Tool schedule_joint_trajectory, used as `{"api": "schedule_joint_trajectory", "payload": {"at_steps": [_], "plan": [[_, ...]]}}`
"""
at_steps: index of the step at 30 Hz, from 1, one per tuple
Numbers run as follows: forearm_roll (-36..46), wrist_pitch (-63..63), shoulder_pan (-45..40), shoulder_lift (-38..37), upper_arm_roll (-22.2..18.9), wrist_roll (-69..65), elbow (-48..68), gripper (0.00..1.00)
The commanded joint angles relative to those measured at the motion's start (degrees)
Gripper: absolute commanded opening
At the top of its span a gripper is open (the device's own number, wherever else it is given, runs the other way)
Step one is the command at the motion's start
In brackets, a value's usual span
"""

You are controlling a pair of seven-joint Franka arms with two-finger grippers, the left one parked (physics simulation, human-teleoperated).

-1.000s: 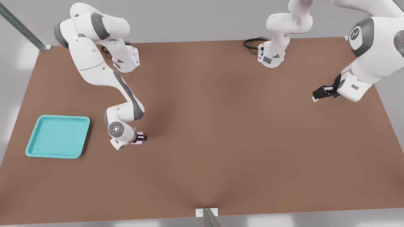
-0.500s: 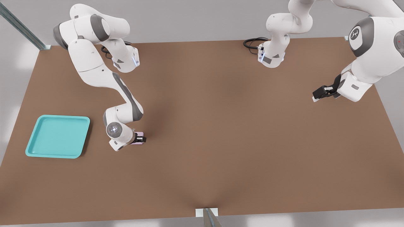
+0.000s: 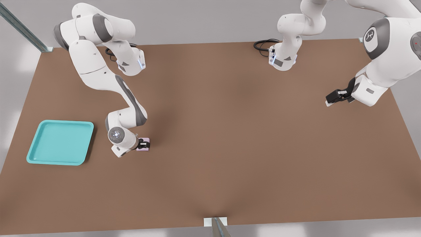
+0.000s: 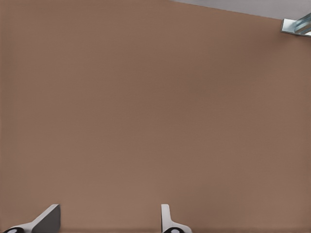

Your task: Keep left arm still and place phone on the tray with right arm

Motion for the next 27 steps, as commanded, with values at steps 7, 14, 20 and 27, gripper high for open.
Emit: {"api": "schedule_joint_trajectory", "payload": {"at_steps": [7, 14, 20, 27], "plan": [[0.15, 0.93, 0.71, 0.56, 0.19, -1.13, -0.06, 1.00], [0.15, 1.37, 0.71, 0.73, 0.19, -1.22, -0.41, 1.00], [0.06, 2.16, 0.71, 1.08, 0.11, -1.30, -0.41, 1.00], [0.06, 2.25, 0.62, 1.00, 0.11, -1.66, -0.32, 1.00]]}}
